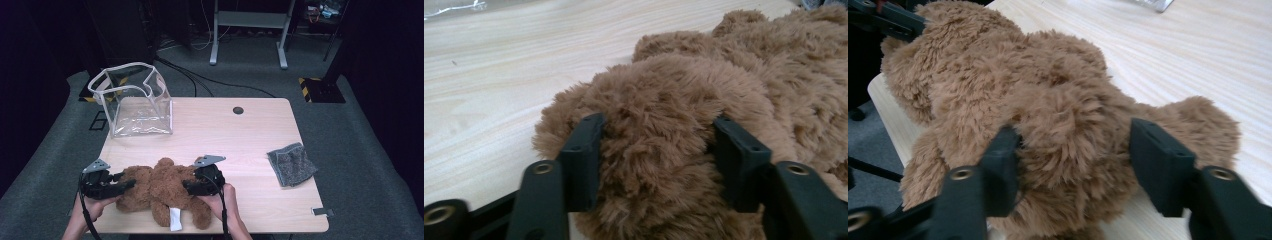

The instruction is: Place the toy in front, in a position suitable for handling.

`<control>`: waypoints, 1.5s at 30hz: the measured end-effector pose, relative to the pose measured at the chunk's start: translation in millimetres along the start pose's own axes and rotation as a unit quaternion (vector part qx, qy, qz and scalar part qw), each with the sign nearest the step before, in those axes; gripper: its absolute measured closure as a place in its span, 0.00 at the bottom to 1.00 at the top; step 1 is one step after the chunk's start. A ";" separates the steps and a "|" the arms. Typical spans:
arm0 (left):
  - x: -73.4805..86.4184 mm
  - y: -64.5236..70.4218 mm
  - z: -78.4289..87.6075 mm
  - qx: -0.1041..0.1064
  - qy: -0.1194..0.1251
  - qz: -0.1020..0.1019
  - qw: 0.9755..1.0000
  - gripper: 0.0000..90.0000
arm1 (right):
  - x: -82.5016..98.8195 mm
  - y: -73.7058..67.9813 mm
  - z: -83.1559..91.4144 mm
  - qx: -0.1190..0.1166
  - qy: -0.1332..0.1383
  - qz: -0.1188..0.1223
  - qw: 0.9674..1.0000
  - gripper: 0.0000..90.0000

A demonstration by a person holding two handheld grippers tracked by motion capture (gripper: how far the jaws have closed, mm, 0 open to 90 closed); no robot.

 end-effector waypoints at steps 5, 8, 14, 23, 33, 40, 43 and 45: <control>4.2 2.0 -3.9 -0.006 0.004 -0.009 1.000 0.67 | 1.0 1.1 -4.0 -0.002 -0.002 0.004 1.000 0.71; 5.1 3.1 -4.1 -0.011 0.017 -0.016 1.000 0.76 | 1.5 2.3 -3.4 -0.006 -0.001 -0.002 1.000 0.81; 0.5 10.1 0.1 -0.019 0.040 -0.031 0.999 0.84 | 1.8 4.6 -0.3 0.000 0.013 -0.004 1.000 0.88; -15.4 20.1 -1.8 0.000 0.057 -0.041 0.998 0.91 | -6.8 8.6 22.1 0.017 0.041 0.000 0.999 0.91; -43.3 36.1 -11.0 0.018 0.073 -0.059 0.995 0.93 | -18.9 24.2 49.4 0.044 0.061 0.003 0.997 0.92; -70.8 51.6 -25.4 0.029 0.087 -0.076 0.993 0.94 | -29.3 41.9 72.0 0.070 0.077 -0.001 0.995 0.92; -80.6 59.7 -35.8 0.034 0.092 -0.081 0.992 0.94 | -32.8 49.9 81.6 0.084 0.083 0.000 0.993 0.92; -85.1 63.6 -41.6 0.040 0.091 -0.085 0.991 0.94 | -34.7 57.1 88.1 0.095 0.084 0.001 0.992 0.92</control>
Point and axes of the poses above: each handheld gripper's, and its own axes: z roughly backward along the jaws, x roughly out of its underside, y roughly to its right, the point moved 2 cm from there along -z, roughly forward along the jaws, and after that the axes turned 5 degrees about y, right-handed, at the moved point
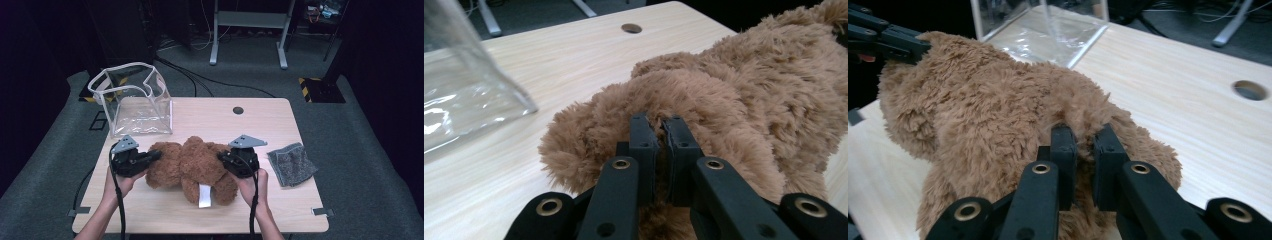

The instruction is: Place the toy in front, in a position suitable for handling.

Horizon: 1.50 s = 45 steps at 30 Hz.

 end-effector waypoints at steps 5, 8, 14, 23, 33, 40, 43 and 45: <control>-9.2 5.0 -21.5 0.008 -0.004 -0.006 1.000 0.95 | -3.1 17.5 6.6 0.018 0.000 -0.005 1.000 0.92; -14.3 6.6 -32.9 0.011 -0.004 0.000 1.000 0.96 | -2.8 25.8 8.4 0.026 -0.001 -0.008 1.000 0.92; -26.9 11.8 -48.3 0.015 -0.001 -0.003 1.000 0.96 | -3.9 42.6 12.6 0.043 -0.002 -0.015 0.999 0.93; -30.0 22.0 -76.6 0.020 -0.013 -0.005 1.000 0.97 | -8.3 61.3 18.5 0.069 -0.007 -0.008 0.998 0.93; -18.3 20.6 -111.5 0.005 -0.052 -0.005 0.999 0.97 | 15.6 83.1 -2.6 0.088 -0.040 -0.019 0.995 0.93; -12.5 16.3 -122.0 -0.009 -0.065 -0.005 0.998 0.97 | 20.1 86.3 -20.0 0.104 -0.057 -0.013 0.993 0.93; -13.2 16.3 -126.6 -0.010 -0.066 -0.012 0.998 0.97 | 21.9 90.4 -24.8 0.109 -0.063 -0.019 0.992 0.93; -13.4 18.0 -130.3 -0.010 -0.068 -0.016 0.998 0.97 | 25.2 93.3 -27.4 0.114 -0.070 -0.026 0.991 0.93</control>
Point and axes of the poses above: each handheld gripper's, and its own axes: z roughly backward along the jaws, x roughly out of its underside, y roughly to its right, the point moved 2 cm from there along -z, roughly forward along the jaws, and after that the axes turned 5 degrees about y, right-handed, at the moved point
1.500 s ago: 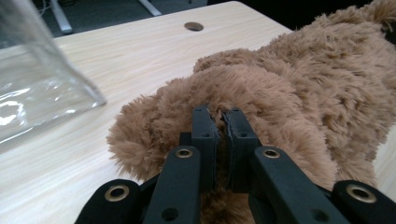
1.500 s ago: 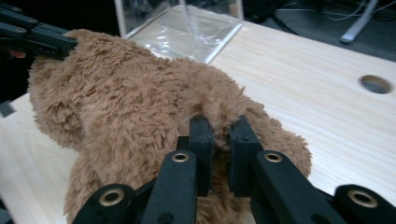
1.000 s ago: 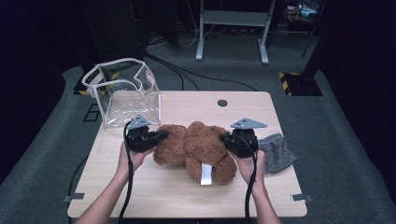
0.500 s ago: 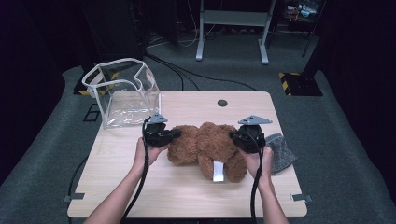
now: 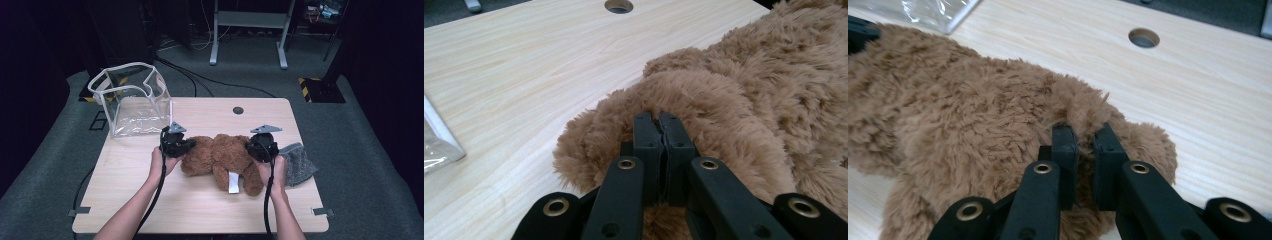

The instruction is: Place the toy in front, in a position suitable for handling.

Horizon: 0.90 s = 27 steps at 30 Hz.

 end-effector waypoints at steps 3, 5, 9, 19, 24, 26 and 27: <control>-3.4 1.5 -6.1 0.000 0.003 0.001 1.000 0.97 | 5.4 4.8 -5.4 0.010 -0.009 -0.009 1.000 0.93; -6.8 2.0 -10.2 -0.003 0.003 -0.002 1.000 0.97 | 8.7 9.5 -10.0 0.011 -0.009 -0.013 1.000 0.93; -14.1 1.8 -14.8 -0.016 0.002 -0.012 1.000 0.98 | 9.3 13.1 -15.5 0.020 -0.006 -0.020 1.000 0.93; -16.3 -0.6 -12.2 -0.015 0.010 -0.011 1.000 0.98 | 2.0 13.0 -16.9 0.033 0.023 -0.011 0.999 0.93; -13.1 -3.1 -9.2 -0.015 0.015 0.001 1.000 0.75 | 10.7 19.0 -20.9 0.016 0.012 -0.035 0.999 0.87; -11.5 -6.1 -6.4 -0.017 0.015 0.009 1.000 0.60 | 10.1 19.8 -18.4 0.016 0.006 -0.037 0.999 0.79; -10.4 -7.3 -4.7 -0.016 0.015 0.013 1.000 0.55 | 9.4 20.8 -16.9 0.016 0.006 -0.034 0.999 0.74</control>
Point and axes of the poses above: each handheld gripper's, and its own axes: z roughly backward along the jaws, x roughly out of its underside, y roughly to its right, the point moved 2 cm from there along -z, roughly forward along the jaws, and after that the axes turned 5 degrees about y, right-handed, at the moved point
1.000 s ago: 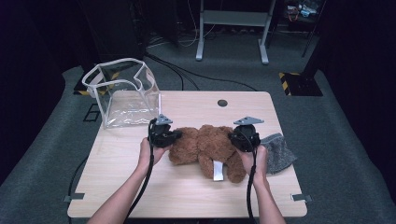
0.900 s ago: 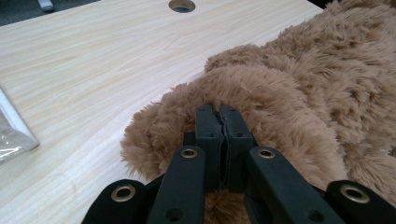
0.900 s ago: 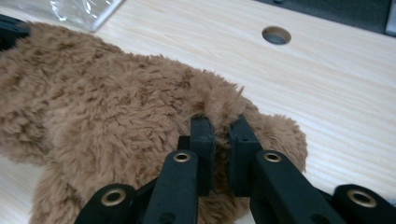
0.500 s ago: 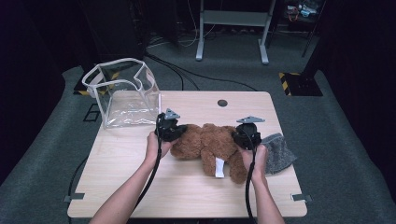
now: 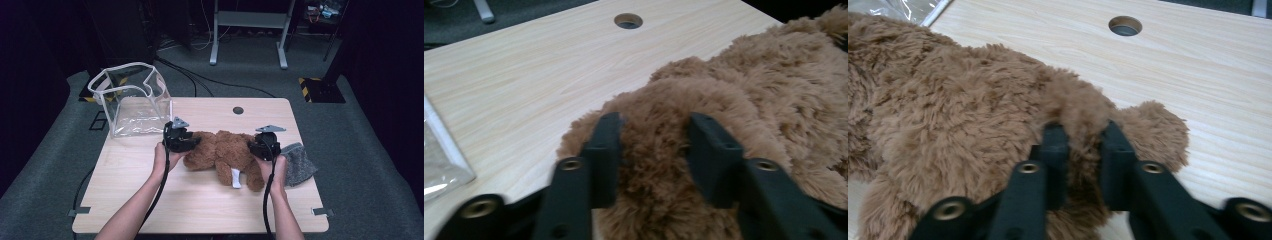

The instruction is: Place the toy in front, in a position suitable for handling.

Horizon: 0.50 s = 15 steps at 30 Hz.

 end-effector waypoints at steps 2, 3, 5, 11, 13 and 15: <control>3.1 -1.7 3.9 0.003 0.001 0.000 1.000 0.44 | -0.6 1.5 3.7 -0.006 -0.003 -0.003 1.000 0.59; 5.1 -1.9 6.1 0.005 0.002 0.000 1.000 0.42 | -0.2 2.7 6.1 -0.003 -0.002 -0.002 1.000 0.51; 10.0 -1.4 10.3 0.005 0.002 -0.001 1.000 0.35 | 1.0 5.1 10.1 -0.008 -0.004 -0.009 1.000 0.42; 24.5 -0.9 20.6 0.017 0.006 0.003 1.000 0.29 | 8.6 9.5 23.0 -0.018 -0.007 -0.011 1.000 0.24; 28.0 -0.6 24.0 0.018 0.005 0.003 1.000 0.28 | 11.9 11.4 27.0 -0.017 -0.011 -0.008 1.000 0.21; 31.1 0.3 26.7 0.023 0.004 0.005 1.000 0.26 | 15.4 13.2 30.7 -0.016 -0.016 -0.006 1.000 0.20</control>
Point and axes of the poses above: each handheld gripper's, and its own axes: z roughly backward along the jaws, x roughly out of its underside, y roughly to its right, the point moved 2 cm from there along -z, roughly forward along the jaws, and after that the axes turned 5 degrees about y, right-handed, at the moved point
